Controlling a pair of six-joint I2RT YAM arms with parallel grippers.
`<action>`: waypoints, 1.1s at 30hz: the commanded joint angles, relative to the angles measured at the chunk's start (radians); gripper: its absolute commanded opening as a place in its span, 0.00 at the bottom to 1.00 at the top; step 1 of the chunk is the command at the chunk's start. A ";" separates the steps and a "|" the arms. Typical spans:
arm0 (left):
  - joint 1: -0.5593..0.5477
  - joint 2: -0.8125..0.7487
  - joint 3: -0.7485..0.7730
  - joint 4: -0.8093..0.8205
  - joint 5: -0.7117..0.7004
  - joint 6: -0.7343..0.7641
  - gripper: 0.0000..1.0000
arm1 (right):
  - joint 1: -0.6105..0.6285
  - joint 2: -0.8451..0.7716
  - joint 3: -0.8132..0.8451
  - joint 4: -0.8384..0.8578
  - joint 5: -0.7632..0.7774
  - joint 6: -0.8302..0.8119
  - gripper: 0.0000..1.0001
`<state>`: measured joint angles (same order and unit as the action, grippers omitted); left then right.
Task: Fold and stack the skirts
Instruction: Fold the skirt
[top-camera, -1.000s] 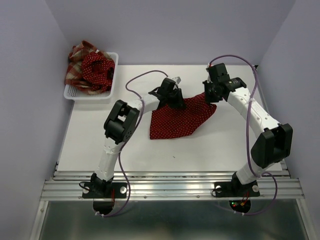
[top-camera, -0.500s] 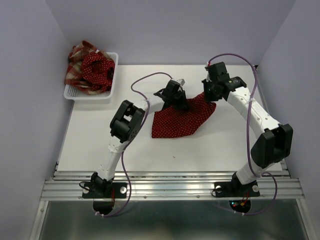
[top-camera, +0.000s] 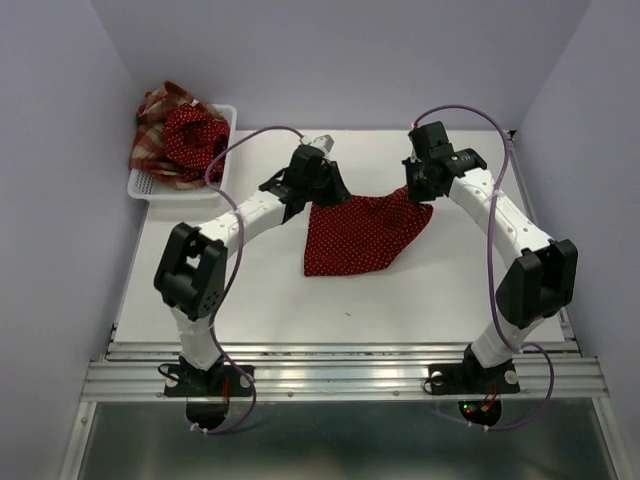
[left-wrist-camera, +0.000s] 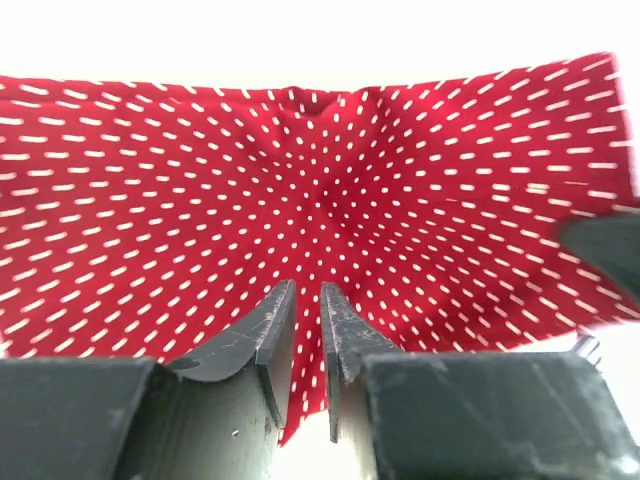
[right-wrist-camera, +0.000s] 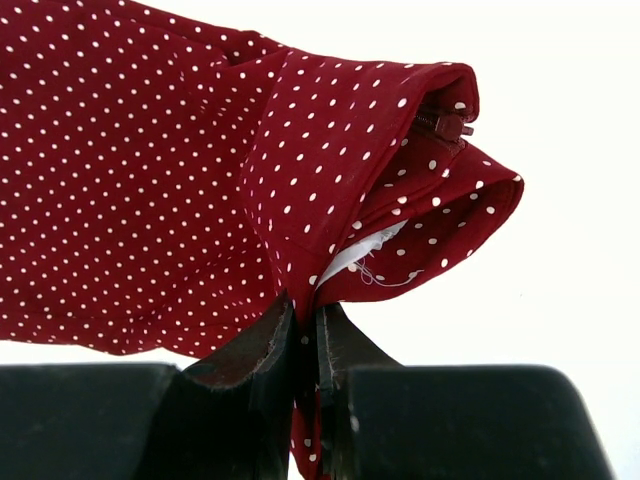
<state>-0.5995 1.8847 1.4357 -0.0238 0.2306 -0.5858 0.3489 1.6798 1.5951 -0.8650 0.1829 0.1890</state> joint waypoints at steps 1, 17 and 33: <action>0.026 -0.125 -0.132 0.077 0.031 -0.002 0.28 | 0.022 0.001 0.055 -0.005 0.032 0.017 0.02; -0.160 0.062 -0.130 0.150 0.144 -0.003 0.27 | 0.041 0.001 0.083 -0.022 0.030 0.027 0.02; -0.220 0.166 -0.027 0.124 0.142 -0.012 0.22 | 0.068 -0.006 0.091 -0.015 -0.028 0.026 0.02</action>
<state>-0.7967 2.0972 1.3705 0.0994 0.3664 -0.6106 0.4061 1.6955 1.6283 -0.8902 0.1619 0.2096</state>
